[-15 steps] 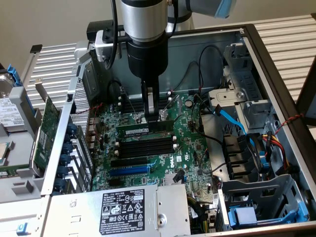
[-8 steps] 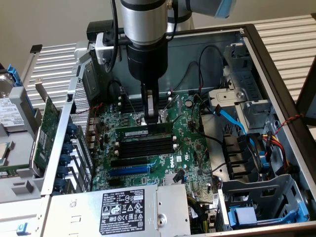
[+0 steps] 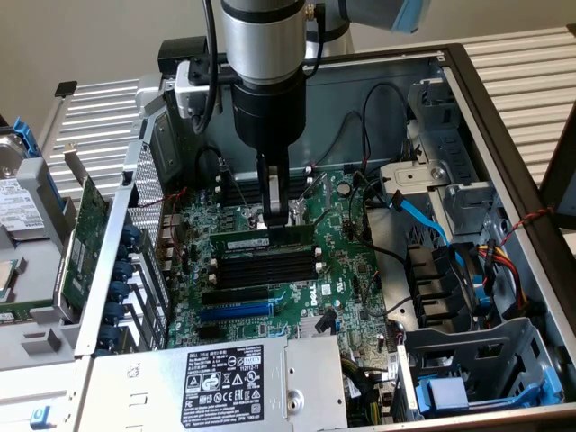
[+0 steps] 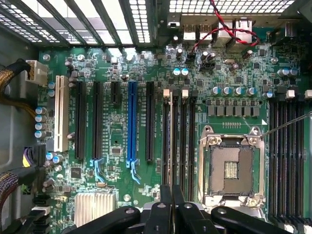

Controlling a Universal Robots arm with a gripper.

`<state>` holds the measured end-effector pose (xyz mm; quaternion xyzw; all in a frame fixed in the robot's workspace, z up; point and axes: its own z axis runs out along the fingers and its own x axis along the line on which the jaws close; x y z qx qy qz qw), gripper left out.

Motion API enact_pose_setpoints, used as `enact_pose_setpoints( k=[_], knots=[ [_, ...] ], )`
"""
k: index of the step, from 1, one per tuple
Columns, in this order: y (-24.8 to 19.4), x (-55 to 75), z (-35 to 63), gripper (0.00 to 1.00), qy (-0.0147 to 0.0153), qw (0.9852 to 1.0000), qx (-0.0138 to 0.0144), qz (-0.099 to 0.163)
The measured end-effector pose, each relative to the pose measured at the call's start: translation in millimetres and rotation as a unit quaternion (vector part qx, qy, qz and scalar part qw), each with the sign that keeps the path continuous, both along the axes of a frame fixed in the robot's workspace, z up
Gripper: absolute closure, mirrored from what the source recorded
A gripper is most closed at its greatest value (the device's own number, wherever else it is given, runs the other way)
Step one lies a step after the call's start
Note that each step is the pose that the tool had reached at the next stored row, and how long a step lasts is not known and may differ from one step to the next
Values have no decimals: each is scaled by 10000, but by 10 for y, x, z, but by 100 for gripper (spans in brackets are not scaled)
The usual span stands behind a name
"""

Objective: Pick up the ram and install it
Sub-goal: 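Insert the ram into the slot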

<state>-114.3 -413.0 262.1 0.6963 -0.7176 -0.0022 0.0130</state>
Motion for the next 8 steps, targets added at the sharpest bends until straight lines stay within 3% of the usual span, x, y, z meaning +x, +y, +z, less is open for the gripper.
enact_pose_setpoints(
  k=[8],
  knots=[
    [1,0,-36,87,0,10000,0,3]
  ],
)
